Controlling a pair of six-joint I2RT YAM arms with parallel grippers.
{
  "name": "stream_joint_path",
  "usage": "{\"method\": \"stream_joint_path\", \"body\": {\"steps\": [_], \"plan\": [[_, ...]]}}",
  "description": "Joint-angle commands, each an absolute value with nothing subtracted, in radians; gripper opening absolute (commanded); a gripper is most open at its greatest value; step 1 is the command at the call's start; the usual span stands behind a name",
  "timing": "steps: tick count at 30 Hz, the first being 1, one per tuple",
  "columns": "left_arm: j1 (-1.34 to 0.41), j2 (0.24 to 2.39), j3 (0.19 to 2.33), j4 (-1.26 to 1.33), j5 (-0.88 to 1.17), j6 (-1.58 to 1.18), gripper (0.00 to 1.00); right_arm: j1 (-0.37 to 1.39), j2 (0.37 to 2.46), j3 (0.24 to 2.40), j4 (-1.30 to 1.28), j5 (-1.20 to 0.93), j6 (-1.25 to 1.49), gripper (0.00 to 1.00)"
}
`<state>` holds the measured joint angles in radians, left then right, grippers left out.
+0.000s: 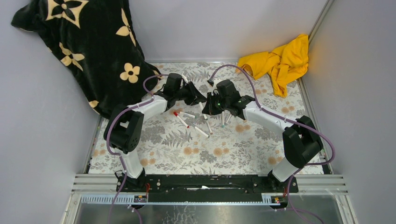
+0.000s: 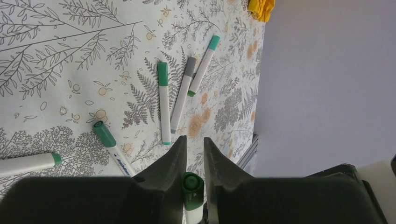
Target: Open the pen caps
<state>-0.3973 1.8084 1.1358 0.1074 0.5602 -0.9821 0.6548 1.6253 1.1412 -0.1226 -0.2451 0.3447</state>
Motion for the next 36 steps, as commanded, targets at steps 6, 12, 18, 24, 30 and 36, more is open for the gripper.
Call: {"method": "stream_joint_path", "body": {"steps": [6, 12, 18, 24, 30, 36], "plan": [[-0.39, 1.801, 1.144, 0.105, 0.553, -0.947, 0.0, 0.666, 1.619, 1.15, -0.111, -0.222, 0.332, 0.0], [-0.391, 1.79, 1.14, 0.1, 0.535, -0.933, 0.0, 0.667, 1.625, 1.157, -0.112, -0.232, 0.331, 0.0], [-0.391, 1.781, 1.14, 0.098, 0.534, -0.934, 0.0, 0.67, 1.639, 1.188, -0.127, -0.247, 0.329, 0.07], [-0.391, 1.765, 1.131, 0.1, 0.541, -0.937, 0.0, 0.674, 1.65, 1.202, -0.121, -0.248, 0.332, 0.15], [-0.391, 1.76, 1.124, 0.104, 0.555, -0.937, 0.0, 0.676, 1.66, 1.215, -0.109, -0.255, 0.337, 0.19], [-0.391, 1.756, 1.115, 0.117, 0.572, -0.945, 0.0, 0.676, 1.676, 1.231, -0.096, -0.263, 0.342, 0.22]]}}
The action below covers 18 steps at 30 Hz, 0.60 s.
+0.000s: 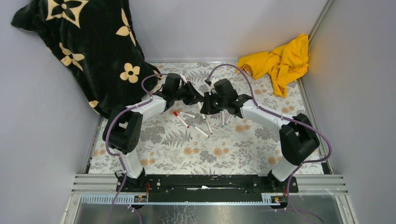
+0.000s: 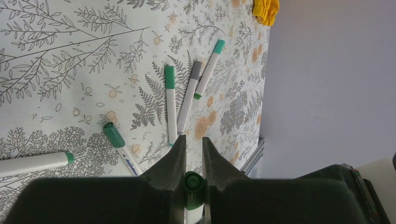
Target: Open the pen caps
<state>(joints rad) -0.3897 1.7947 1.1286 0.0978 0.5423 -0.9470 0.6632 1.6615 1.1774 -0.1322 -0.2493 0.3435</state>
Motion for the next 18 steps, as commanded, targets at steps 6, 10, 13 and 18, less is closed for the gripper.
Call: {"method": "stream_joint_path", "body": {"steps": [6, 10, 13, 18], "plan": [[-0.39, 1.758, 1.111, 0.132, 0.59, -0.956, 0.0, 0.678, 1.676, 1.238, -0.086, -0.269, 0.345, 0.26], [-0.391, 1.76, 1.107, 0.157, 0.625, -0.979, 0.0, 0.676, 1.678, 1.239, -0.074, -0.269, 0.343, 0.27], [-0.391, 1.756, 1.103, 0.164, 0.637, -0.987, 0.0, 0.676, 1.683, 1.244, -0.068, -0.268, 0.343, 0.28], [-0.391, 1.751, 1.093, 0.18, 0.658, -1.003, 0.0, 0.676, 1.697, 1.259, -0.06, -0.263, 0.339, 0.28]]}}
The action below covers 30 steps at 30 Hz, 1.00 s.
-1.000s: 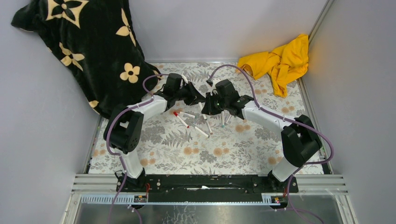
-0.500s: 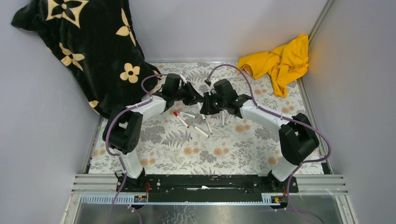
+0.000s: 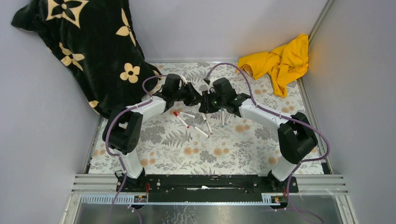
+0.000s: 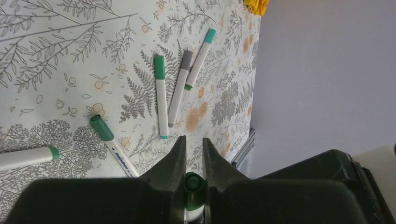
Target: Open the pen caps
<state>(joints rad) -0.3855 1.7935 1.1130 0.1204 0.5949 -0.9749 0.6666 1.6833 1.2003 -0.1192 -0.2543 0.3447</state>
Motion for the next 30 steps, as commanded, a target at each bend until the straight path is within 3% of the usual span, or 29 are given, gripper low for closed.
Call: {"method": "stream_joint_path", "body": {"steps": [1, 7, 9, 11, 21, 30], "plan": [[-0.391, 1.75, 1.089, 0.185, 0.659, -1.008, 0.0, 0.676, 1.701, 1.264, -0.06, -0.263, 0.339, 0.28], [-0.391, 1.74, 1.079, 0.205, 0.679, -1.035, 0.0, 0.675, 1.719, 1.275, -0.044, -0.248, 0.338, 0.26], [-0.391, 1.734, 1.08, 0.206, 0.68, -1.035, 0.0, 0.675, 1.727, 1.281, -0.046, -0.239, 0.338, 0.17], [-0.391, 1.734, 1.084, 0.202, 0.677, -1.034, 0.0, 0.675, 1.738, 1.287, -0.057, -0.233, 0.339, 0.0], [-0.367, 1.791, 1.167, 0.133, 0.597, -0.95, 0.0, 0.675, 1.738, 1.273, -0.142, -0.145, 0.34, 0.0], [-0.201, 1.894, 1.234, 0.176, 0.591, -0.981, 0.0, 0.676, 1.675, 1.13, -0.154, -0.122, 0.369, 0.0]]}}
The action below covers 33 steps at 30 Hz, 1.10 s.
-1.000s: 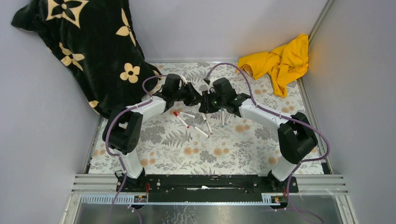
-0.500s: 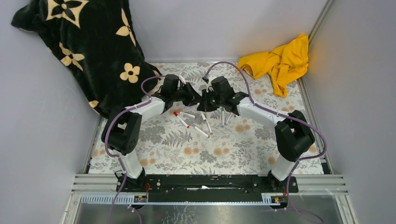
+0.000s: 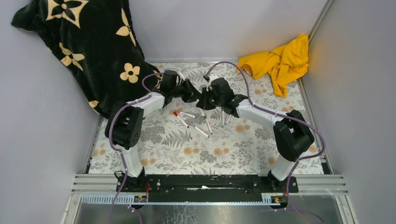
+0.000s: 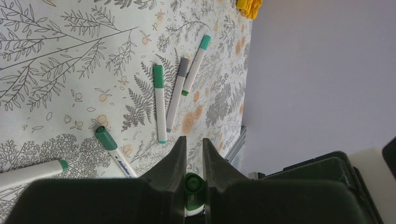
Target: Open the pen caps
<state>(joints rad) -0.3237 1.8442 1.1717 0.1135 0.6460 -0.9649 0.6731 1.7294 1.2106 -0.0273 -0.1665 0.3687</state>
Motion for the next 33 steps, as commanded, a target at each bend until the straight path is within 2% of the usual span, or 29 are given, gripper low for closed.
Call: {"method": "stream_joint_path", "body": {"steps": [1, 11, 15, 20, 27, 28, 29, 33], "plan": [[-0.187, 1.906, 1.248, 0.173, 0.591, -0.981, 0.0, 0.675, 1.666, 1.113, -0.153, -0.122, 0.37, 0.0], [-0.108, 2.034, 1.411, 0.099, 0.575, -0.981, 0.0, 0.676, 1.64, 1.052, -0.144, -0.106, 0.358, 0.0], [-0.116, 2.052, 1.443, 0.033, 0.524, -0.981, 0.0, 0.671, 1.693, 1.151, -0.2, -0.038, 0.323, 0.0], [-0.117, 2.059, 1.462, -0.116, 0.366, -0.981, 0.0, 0.641, 1.78, 1.265, -0.249, 0.062, 0.296, 0.0], [-0.118, 2.115, 1.476, -0.213, 0.237, -0.981, 0.0, 0.539, 1.869, 1.349, -0.282, 0.208, 0.309, 0.0], [-0.118, 2.124, 1.477, -0.217, 0.228, -0.756, 0.08, 0.526, 1.873, 1.356, -0.293, 0.226, 0.314, 0.0], [-0.118, 2.13, 1.476, -0.219, 0.221, -0.689, 0.17, 0.511, 1.872, 1.362, -0.303, 0.244, 0.322, 0.0], [-0.118, 2.151, 1.476, -0.223, 0.201, -0.684, 0.36, 0.45, 1.876, 1.384, -0.361, 0.324, 0.347, 0.0]]}}
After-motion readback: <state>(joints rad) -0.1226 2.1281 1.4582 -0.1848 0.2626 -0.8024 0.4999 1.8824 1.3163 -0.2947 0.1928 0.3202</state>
